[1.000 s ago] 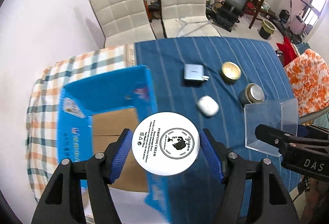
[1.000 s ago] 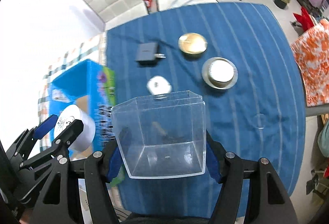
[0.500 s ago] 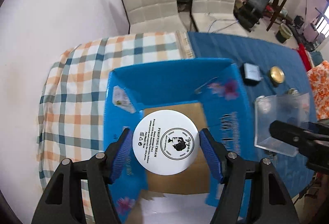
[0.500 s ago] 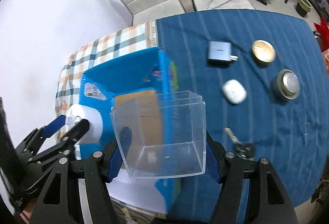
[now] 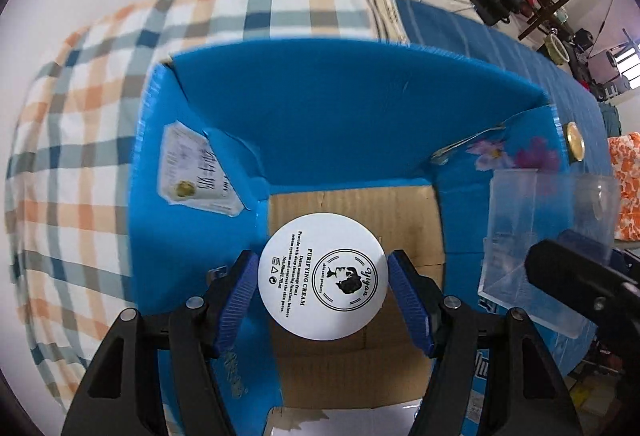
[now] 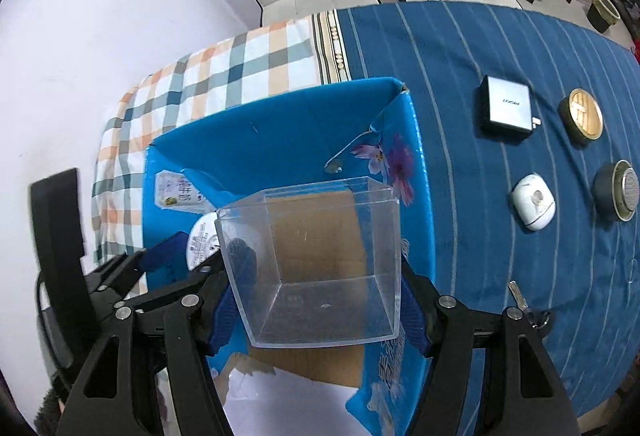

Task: Organize rigid objects
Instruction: 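Carry the cream jar and plastic box with both tools over the blue cardboard box, then lower and release the plastic box with the right tool while the left tool releases the cream jar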

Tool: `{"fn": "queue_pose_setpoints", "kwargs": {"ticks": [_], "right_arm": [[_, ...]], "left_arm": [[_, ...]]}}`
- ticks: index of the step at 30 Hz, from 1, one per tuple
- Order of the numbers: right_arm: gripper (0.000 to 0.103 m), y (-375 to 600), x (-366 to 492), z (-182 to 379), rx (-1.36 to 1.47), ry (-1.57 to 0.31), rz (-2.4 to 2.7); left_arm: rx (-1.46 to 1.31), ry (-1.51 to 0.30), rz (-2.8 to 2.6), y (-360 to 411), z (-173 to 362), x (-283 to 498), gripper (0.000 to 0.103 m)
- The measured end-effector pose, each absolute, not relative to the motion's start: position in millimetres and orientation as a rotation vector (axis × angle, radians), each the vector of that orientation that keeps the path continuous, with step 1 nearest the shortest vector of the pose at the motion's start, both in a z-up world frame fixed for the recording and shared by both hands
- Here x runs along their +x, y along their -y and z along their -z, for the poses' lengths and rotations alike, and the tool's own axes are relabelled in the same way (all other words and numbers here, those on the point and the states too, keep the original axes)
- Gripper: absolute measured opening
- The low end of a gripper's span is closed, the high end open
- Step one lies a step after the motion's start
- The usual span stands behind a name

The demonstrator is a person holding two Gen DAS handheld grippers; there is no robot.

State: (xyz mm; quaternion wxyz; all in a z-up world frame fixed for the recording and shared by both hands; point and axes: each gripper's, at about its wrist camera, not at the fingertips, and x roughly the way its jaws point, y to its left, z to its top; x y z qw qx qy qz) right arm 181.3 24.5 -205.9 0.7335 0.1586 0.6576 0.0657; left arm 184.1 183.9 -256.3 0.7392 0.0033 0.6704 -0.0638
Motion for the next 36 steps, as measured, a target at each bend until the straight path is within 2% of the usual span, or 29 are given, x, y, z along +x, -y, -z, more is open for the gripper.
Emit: {"fn": "queue_pose_setpoints", "kwargs": {"ticks": [9,16,18,19,20,21,27,36], "right_arm": [[0.069,-38,194,229,0.315,-1.480,-0.135],[0.069,-50,197,235,0.279,-1.485,-0.150],[0.069,-51,198,236,0.289,-1.487,-0.154],[0.069,-51,199,236,0.292,-1.490,-0.160],[0.069,-52,200,236,0.295,-1.489,-0.166],[0.069,-52,201,235,0.297,-1.487,-0.171],[0.069,-59,206,232,0.298,-1.494,-0.201],[0.069,-76,221,257,0.202,-1.542,-0.185]], "left_arm": [[0.020,-1.505,0.106,-183,286,178,0.065],[-0.006,-1.498,0.080,-190,280,168,0.066],[0.002,-1.490,0.069,-193,275,165,0.071],[0.003,-1.484,0.058,-195,271,163,0.079],[0.004,-1.478,0.051,-198,267,162,0.100],[0.004,-1.468,0.045,-200,262,160,0.103],[-0.026,-1.374,-0.006,-219,235,142,0.103],[-0.079,-1.369,-0.041,-209,245,148,0.103]]}}
